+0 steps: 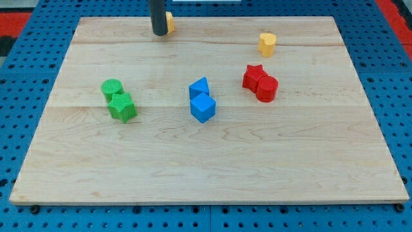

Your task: Push the yellow heart towards the bottom of yellow hexagon

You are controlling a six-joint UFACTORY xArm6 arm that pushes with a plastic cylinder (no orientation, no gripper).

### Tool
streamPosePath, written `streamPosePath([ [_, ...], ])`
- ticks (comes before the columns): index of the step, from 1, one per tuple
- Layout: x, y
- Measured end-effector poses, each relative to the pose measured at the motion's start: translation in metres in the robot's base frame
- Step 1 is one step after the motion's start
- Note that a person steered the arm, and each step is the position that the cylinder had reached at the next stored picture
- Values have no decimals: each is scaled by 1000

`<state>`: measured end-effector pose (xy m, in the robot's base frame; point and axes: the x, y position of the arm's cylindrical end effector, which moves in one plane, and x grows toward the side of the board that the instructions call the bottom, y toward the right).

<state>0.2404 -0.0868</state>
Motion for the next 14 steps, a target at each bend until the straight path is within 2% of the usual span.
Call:
streamPosePath([
  [3,5,217],
  [4,19,304],
  [5,56,331],
  [6,64,286],
  [8,37,174],
  [9,25,140],
  [12,0,123],
  [14,-2,92],
])
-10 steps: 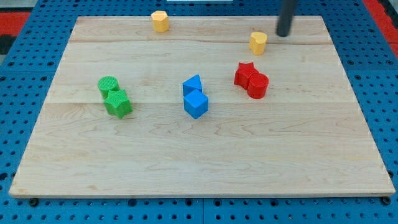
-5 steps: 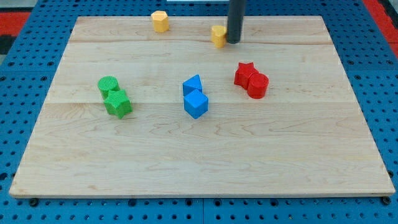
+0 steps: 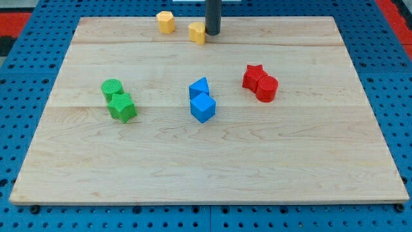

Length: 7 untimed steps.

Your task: Push the yellow heart towards the bottom of yellow hexagon

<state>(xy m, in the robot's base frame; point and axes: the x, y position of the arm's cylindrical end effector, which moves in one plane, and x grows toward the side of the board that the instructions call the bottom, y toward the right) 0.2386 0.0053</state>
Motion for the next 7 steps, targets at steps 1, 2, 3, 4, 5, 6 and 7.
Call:
streamPosePath([
  [1,0,-14],
  [2,3,-24],
  [3,16,-25],
  [4,22,-35],
  [5,22,-54],
  [6,22,-74],
  [7,22,-80],
])
